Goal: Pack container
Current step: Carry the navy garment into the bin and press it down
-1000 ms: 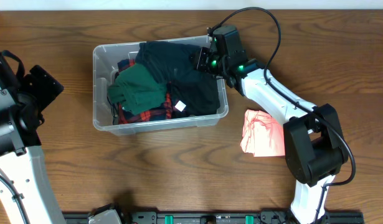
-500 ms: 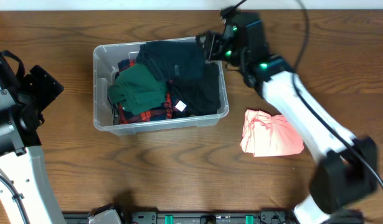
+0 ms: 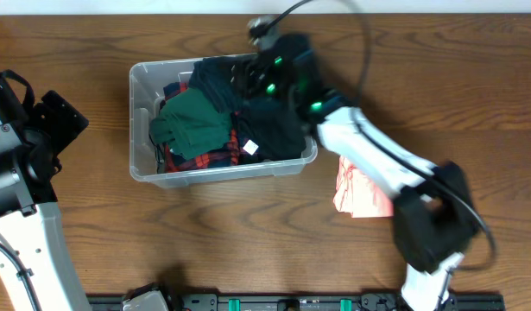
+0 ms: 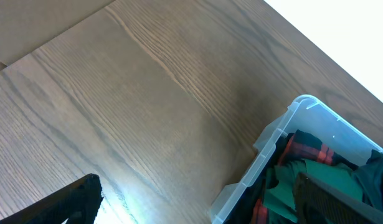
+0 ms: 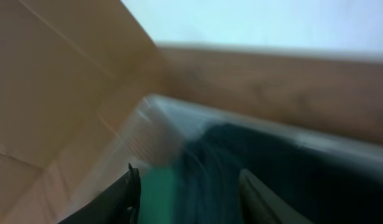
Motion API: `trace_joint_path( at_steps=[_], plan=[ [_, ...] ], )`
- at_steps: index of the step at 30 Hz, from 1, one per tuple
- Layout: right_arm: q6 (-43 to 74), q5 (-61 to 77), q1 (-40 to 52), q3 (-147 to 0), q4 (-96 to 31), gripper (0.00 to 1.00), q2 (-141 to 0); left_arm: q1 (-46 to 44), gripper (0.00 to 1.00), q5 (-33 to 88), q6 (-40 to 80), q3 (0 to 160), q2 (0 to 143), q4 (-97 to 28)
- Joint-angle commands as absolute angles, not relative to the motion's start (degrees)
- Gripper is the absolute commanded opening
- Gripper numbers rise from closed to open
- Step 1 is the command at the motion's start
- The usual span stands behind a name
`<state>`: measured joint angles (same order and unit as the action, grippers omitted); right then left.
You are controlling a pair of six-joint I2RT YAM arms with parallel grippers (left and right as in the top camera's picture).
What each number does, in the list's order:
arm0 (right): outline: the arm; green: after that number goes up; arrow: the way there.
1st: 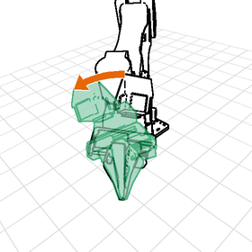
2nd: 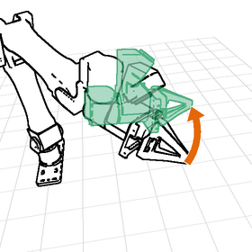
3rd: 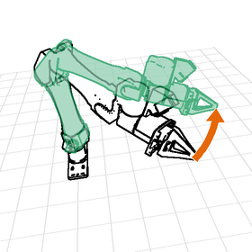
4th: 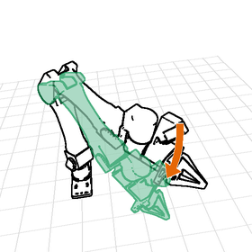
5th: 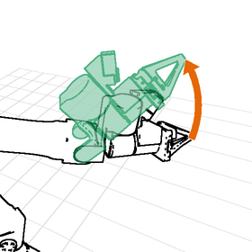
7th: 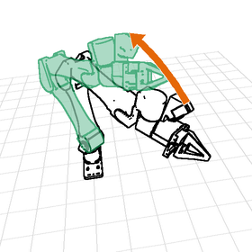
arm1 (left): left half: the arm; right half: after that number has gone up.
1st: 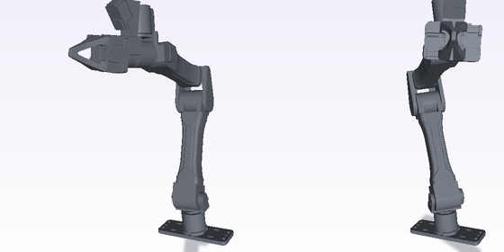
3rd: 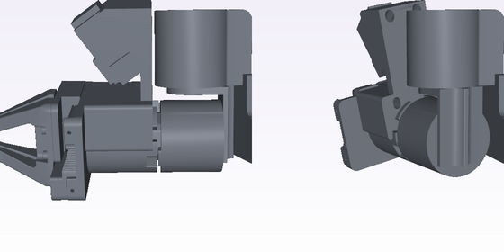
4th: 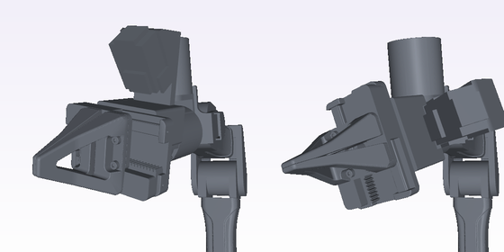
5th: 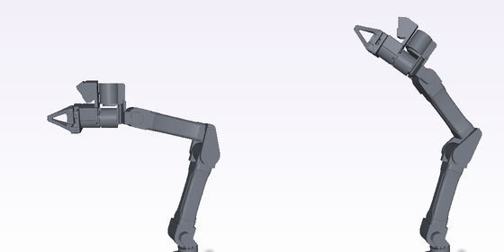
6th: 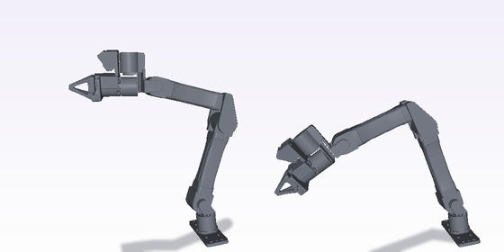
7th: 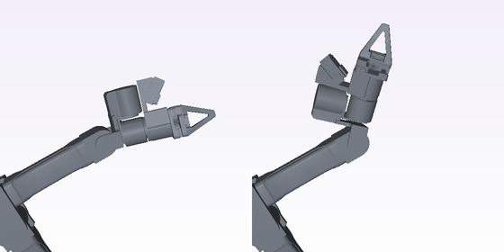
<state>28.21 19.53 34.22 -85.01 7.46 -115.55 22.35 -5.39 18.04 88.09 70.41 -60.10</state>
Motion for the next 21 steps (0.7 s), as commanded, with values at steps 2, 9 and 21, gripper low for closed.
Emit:
trace_joint_path(
  at_steps=[2,9,21],
  plan=[
    [30.89,19.88,34.26,-84.71,6.72,0.44,-123.87,22.59,0.98,-6.31,18.28,88.84,70.52,-60.2],
    [29.41,21.41,33.58,-84.71,0.3,0.44,-125.86,22.59,0.98,-6.28,18.28,88.84,70.52,-60.2],
    [19.18,24.01,25.23,-84.71,-16.1,0.71,-98.67,22.59,0.98,-6.31,18.28,88.84,70.52,-60.2]
  ],
)
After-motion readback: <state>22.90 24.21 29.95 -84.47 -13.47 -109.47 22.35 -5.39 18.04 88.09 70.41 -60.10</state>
